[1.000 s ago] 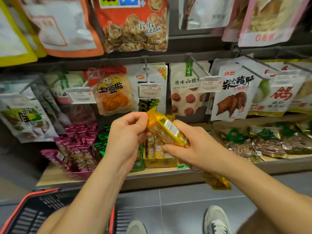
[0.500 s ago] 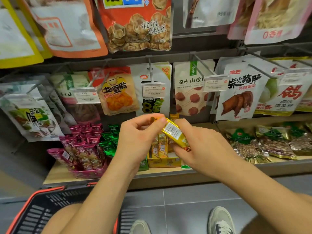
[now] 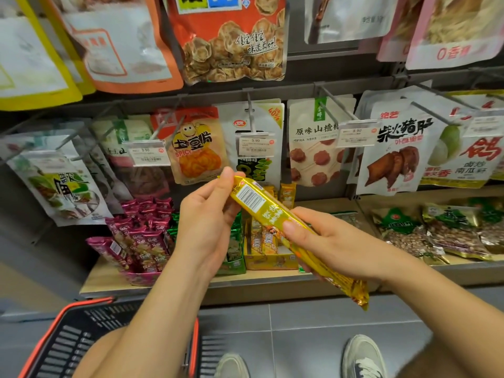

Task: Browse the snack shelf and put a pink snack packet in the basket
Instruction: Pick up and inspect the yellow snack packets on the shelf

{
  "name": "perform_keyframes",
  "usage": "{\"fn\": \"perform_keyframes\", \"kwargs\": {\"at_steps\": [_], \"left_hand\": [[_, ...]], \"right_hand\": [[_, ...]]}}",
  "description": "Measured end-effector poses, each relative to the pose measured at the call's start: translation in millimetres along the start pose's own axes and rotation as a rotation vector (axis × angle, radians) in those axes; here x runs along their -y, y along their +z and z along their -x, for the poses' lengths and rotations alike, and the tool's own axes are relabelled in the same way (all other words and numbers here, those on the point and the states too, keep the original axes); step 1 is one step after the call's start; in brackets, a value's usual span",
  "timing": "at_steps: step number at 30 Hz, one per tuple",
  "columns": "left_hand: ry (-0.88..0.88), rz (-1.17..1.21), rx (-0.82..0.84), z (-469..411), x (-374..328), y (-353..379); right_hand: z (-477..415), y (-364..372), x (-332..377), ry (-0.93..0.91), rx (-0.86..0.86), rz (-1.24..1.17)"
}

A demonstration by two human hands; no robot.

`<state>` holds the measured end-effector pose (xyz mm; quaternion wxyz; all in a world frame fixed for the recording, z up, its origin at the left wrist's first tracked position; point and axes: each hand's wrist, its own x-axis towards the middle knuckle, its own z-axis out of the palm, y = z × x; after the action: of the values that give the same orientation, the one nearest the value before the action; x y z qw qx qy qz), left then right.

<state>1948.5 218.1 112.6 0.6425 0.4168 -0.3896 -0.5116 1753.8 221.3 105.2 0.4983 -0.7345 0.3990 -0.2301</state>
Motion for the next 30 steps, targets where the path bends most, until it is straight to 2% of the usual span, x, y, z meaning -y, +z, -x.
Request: {"fn": "perform_keyframes", "kwargs": {"at_steps": [4,10,15,19,24,30], "left_hand": [[0.000,-0.073,0.027,0,3,-2],[-0.111,0.044,0.013,2,7,5],[-0.223,0.035,0.116,5,14,8],[-0.138,-0.156,0.155,5,13,7],[0.148,-0.728,0.284,16,26,14],[0.032,-0.771,0.348,17,35,18]], "right_hand": [[-2,3,-2,0.028,-0.031,0.007],[-3,11,-4,0.025,-0.083,0.009],[-3,16,-7,-0.027,-0.137,0.022],[-5,16,-3,-0.124,-0.143,-0.013],[-11,4,5,-0.097,-0.191,-0.323],[-10,-5,1,-0.122,-0.326,-0.497]]}}
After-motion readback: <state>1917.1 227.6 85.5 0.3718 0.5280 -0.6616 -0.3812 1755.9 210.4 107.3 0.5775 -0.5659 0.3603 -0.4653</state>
